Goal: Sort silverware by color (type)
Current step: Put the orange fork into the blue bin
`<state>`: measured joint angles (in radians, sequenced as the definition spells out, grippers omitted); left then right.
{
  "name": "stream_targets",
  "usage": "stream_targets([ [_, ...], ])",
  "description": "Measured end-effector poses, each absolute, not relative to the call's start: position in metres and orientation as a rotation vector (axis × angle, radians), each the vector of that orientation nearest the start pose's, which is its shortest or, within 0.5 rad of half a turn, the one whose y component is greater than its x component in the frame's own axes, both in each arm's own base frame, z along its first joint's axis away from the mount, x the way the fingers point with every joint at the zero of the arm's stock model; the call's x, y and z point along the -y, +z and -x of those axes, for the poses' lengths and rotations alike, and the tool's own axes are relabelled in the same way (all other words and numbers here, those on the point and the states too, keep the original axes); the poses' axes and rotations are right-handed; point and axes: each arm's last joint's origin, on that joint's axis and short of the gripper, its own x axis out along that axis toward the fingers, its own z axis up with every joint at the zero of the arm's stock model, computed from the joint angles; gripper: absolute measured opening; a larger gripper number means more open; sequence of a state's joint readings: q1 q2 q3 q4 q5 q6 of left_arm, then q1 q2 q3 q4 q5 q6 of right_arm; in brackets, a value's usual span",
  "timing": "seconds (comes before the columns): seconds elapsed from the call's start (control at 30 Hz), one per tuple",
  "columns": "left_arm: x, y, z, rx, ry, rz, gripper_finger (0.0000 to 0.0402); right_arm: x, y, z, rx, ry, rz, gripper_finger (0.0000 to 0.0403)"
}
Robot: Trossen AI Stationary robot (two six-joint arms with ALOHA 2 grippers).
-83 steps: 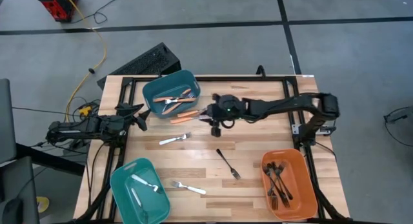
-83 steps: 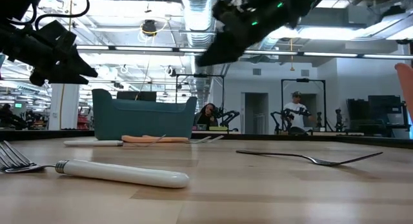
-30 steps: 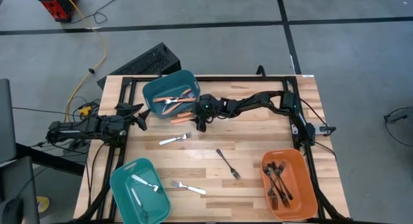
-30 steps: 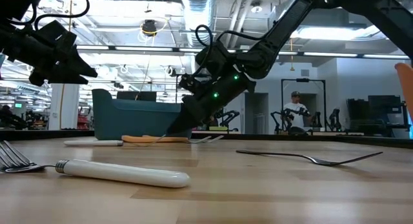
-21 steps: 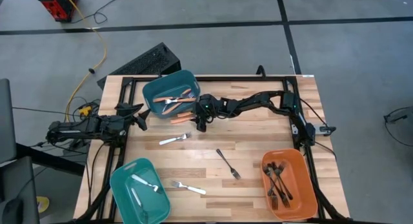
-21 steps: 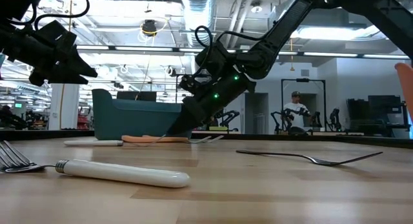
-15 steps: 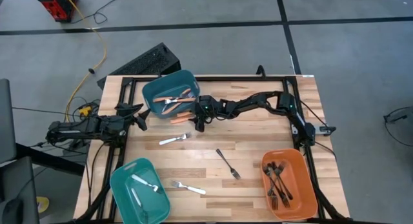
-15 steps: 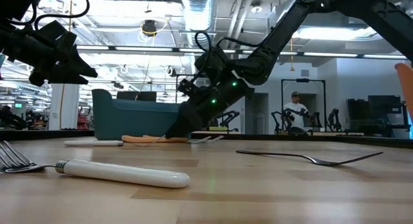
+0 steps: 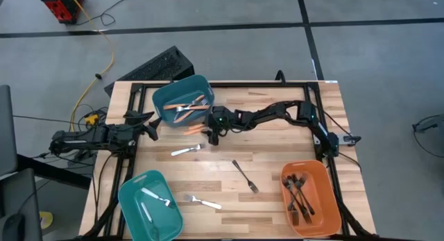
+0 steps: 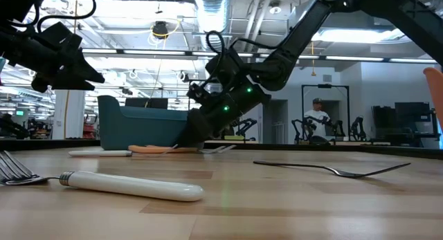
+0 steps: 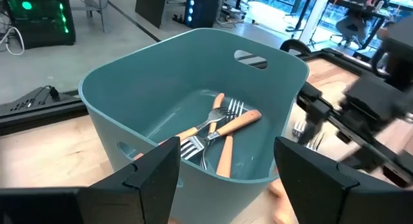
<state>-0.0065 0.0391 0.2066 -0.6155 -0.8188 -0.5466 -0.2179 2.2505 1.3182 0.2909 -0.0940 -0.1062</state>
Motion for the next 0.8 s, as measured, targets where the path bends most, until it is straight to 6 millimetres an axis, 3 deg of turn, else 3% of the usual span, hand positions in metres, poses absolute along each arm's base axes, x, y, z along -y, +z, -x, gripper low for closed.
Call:
stream_targets([
  [0.23, -0.021, 0.176, -0.067, -0.191, 0.885, 0.324, 0.0235, 0.056, 0.099, -0.451, -0.654, -0.030, 0.040, 0.0239],
  [0.43, -0.021, 0.176, -0.067, -0.191, 0.885, 0.324, 0.0235, 0.036, 0.138, -0.447, -0.628, -0.065, 0.138, 0.0239],
  [0.57, -0.021, 0.176, -0.067, -0.191, 0.891, 0.322, 0.0235, 0.044, 0.159, -0.445, -0.594, -0.133, 0.210, 0.0239],
  [0.8, -0.021, 0.176, -0.067, -0.190, 0.890, 0.322, 0.0235, 0.066, 0.155, -0.439, -0.653, -0.170, 0.197, 0.0239],
])
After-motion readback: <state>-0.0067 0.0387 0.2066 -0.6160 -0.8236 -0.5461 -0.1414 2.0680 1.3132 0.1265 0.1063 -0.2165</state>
